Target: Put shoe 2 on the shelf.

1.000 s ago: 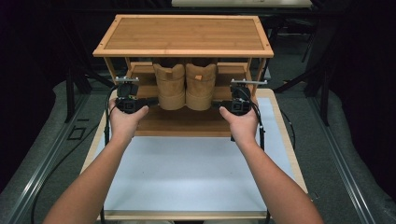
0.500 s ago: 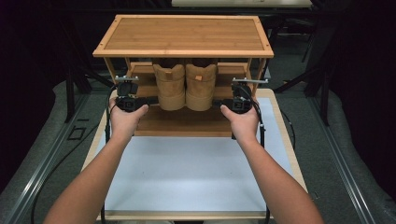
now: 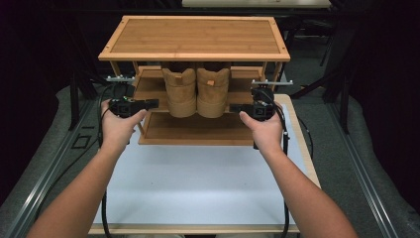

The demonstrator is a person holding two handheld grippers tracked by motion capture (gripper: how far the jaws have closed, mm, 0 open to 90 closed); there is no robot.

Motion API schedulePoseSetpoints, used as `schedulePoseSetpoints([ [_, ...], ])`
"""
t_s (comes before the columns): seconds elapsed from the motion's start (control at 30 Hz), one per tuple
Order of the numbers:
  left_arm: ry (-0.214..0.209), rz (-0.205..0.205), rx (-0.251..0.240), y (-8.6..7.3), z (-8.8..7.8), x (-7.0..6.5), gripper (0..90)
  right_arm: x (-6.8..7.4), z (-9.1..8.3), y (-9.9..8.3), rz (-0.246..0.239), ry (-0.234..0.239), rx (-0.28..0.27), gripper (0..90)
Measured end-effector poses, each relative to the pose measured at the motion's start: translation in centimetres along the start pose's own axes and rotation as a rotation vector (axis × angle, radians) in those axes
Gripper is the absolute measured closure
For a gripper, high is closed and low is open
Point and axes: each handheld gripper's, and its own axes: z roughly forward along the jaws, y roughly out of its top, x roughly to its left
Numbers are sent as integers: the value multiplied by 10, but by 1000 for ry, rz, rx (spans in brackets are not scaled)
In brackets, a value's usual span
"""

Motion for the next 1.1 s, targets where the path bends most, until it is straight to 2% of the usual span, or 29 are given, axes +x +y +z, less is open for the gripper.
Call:
schedulePoseSetpoints([
  [0.2,-8,25,26,-10,-22,6,892,-6,-23,-3,-30,-7,-3,900],
  [0.33,-6,35,25,-22,-39,13,885,-18,-38,-11,-54,-48,1,900],
  [0.43,21,45,19,-33,-51,19,878,-34,-51,-21,-60,-83,8,900],
  [0.53,73,72,13,-49,-63,25,868,-46,-65,-31,-67,-138,5,890],
  [0.6,98,83,13,-61,-67,28,861,-54,-73,-39,-66,-137,-20,883],
  [0.77,143,103,18,-93,-71,35,860,-68,-85,-62,-59,-161,-41,882],
  [0.87,146,83,17,-115,-70,40,860,-73,-87,-81,-84,-185,-36,881],
  [0.93,152,74,11,-132,-68,44,859,-75,-88,-93,-108,-226,-36,880],
  [1.0,157,60,9,-145,-67,47,856,-77,-88,-106,-122,-236,-28,881],
  [1.07,160,48,9,-158,-64,50,855,-81,-85,-119,-138,-282,-47,880],
  [1.1,163,41,9,-163,-63,51,854,-83,-83,-126,-148,-296,-37,880],
])
